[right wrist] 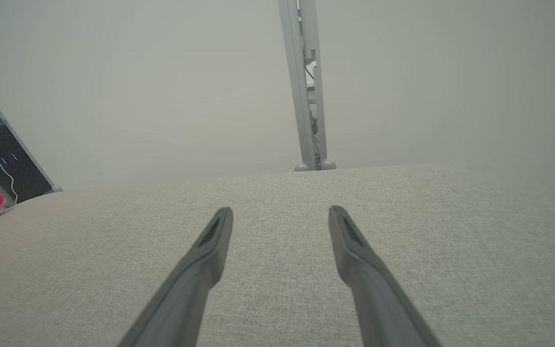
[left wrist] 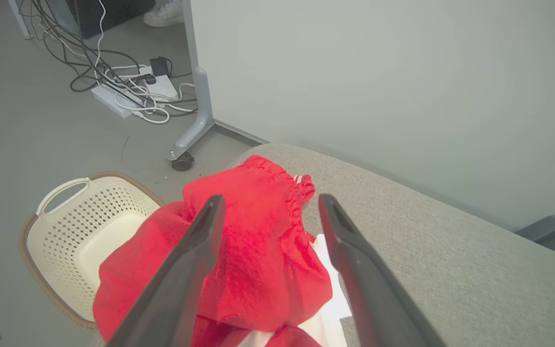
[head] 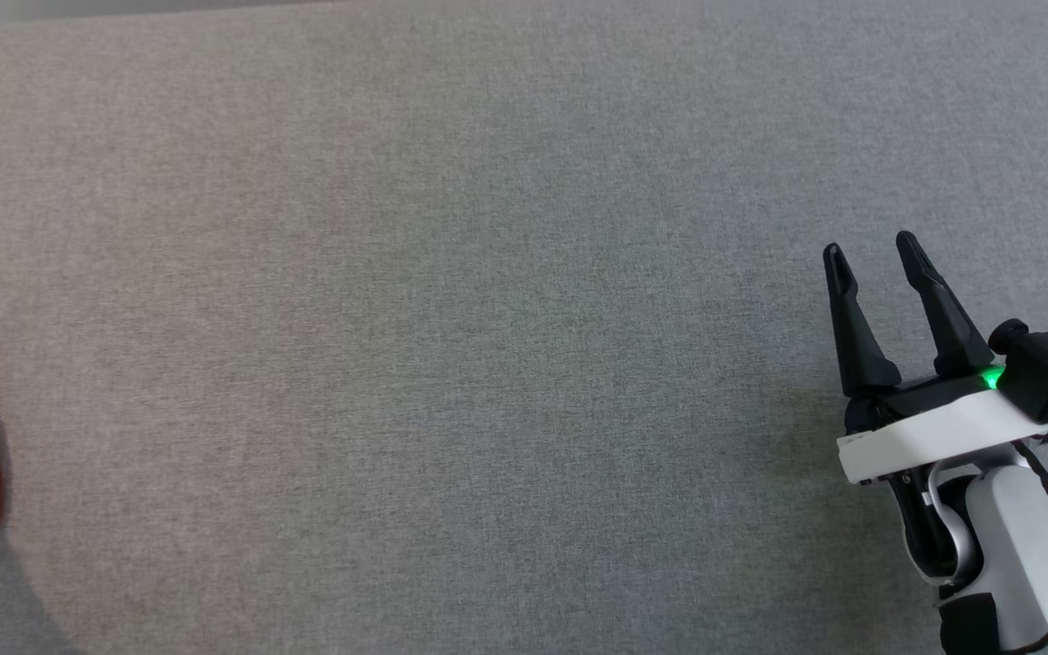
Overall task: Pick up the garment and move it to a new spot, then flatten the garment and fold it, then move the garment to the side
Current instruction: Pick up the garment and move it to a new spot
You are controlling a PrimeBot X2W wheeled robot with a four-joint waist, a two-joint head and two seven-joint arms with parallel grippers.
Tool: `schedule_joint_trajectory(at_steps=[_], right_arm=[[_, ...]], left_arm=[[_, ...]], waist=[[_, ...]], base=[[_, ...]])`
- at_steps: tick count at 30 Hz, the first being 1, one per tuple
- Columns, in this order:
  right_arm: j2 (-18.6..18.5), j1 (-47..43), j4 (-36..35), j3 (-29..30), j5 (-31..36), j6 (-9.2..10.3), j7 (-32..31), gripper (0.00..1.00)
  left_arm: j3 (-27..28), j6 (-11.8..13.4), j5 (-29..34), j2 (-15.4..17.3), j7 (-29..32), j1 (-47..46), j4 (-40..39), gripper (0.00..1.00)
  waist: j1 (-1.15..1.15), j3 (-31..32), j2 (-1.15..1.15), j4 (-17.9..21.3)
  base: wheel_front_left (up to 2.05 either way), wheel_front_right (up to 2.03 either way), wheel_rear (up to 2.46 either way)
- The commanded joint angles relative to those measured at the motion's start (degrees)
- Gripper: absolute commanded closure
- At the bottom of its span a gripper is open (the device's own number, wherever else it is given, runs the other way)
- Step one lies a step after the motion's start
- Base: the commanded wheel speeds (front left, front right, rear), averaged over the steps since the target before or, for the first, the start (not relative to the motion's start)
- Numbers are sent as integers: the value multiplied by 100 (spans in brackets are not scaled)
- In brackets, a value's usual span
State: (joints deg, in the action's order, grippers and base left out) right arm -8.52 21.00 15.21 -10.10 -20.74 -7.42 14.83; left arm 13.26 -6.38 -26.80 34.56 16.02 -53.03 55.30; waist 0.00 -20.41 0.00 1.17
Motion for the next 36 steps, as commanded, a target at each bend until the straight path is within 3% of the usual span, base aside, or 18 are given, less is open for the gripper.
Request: schedule_joint_trajectory(at_steps=[1,14,15,16,18,19,36], right_arm=[[-22,105,-69,15,22,-13,32,0],[14,141,-190,106,117,-13,32,0],[18,154,-182,107,124,-13,32,0],[26,167,-172,105,125,-13,32,0],[23,180,-150,79,136,-13,32,0],[24,187,-139,71,149,-13,32,0],[-31,-59,98,-75,67,-13,32,0]], left_arm=[[7,41,-11,91,-40,-178,191,0],[-208,-3,42,307,151,-586,1128,0],[-249,-10,61,298,191,-612,1178,13],[-285,-19,68,298,212,-635,1223,40],[-345,-43,93,321,159,-664,1278,73],[-369,-48,113,334,114,-678,1309,100],[-1005,-117,138,230,-487,-516,1356,100]], waist=[[0,-265,0,198],[0,-602,0,296],[0,-607,0,293],[0,-609,0,290],[0,-606,0,282],[0,-598,0,279],[0,148,0,151]], base=[[0,0,0],[0,0,0],[0,0,0],[0,0,0],[0,0,0],[0,0,0],[0,0,0]])
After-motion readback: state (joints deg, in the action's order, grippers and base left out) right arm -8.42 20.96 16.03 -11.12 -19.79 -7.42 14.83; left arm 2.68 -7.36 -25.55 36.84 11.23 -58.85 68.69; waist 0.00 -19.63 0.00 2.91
